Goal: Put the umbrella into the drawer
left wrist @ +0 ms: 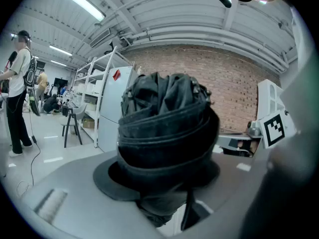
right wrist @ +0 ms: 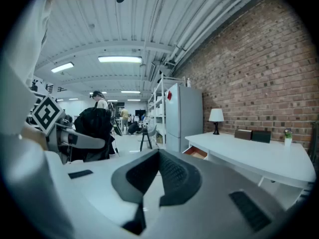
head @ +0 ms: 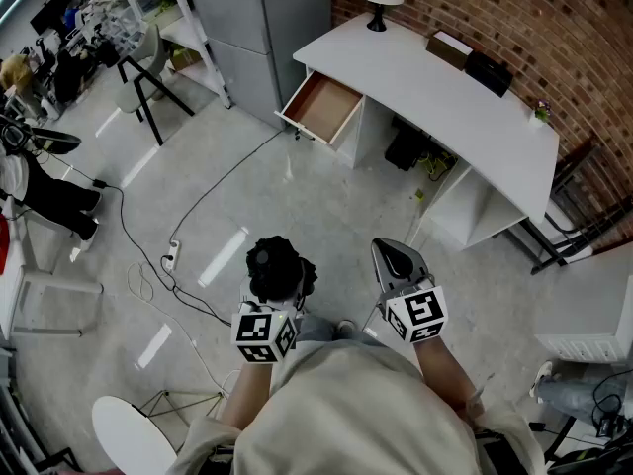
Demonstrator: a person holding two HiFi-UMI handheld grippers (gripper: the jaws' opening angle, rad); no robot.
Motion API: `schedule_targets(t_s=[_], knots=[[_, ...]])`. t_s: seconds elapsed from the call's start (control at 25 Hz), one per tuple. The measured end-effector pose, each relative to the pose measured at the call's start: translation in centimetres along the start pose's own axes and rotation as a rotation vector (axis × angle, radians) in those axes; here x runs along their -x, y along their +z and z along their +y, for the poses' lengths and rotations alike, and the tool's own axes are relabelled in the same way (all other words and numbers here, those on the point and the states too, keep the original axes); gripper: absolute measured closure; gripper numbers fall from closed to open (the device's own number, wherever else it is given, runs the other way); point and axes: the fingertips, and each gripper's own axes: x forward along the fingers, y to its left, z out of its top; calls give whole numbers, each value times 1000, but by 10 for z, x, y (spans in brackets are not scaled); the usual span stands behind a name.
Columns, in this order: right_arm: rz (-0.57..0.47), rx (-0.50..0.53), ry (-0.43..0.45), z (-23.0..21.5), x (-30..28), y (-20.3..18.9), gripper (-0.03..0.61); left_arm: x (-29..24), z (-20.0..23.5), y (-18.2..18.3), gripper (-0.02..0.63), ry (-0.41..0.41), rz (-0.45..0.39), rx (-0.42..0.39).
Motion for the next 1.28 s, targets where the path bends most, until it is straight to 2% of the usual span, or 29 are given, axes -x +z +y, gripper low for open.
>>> schedule_targets(t_s=[0.12, 0.28, 0.68, 0.96, 1.08, 1.28], knots=[[-38, 7, -21, -3, 12, 9, 577, 6, -21, 3, 368, -32, -22, -29], [-60, 36, 8, 6, 23, 16, 578, 17, -33, 3, 368, -18, -50, -52], [-66, 38, 23, -5, 38, 17, 577, 13, -38, 13, 368, 20, -74, -35], [-57, -8, 48, -14, 33, 11, 575, 3, -37, 16, 368, 31, -80, -24], [-52, -27, 64, -18, 25, 7, 475, -7, -34, 17, 368, 35, -83, -24], [-35, -43, 79, -29, -2, 4, 365, -35, -20, 26, 368, 32, -88, -11]])
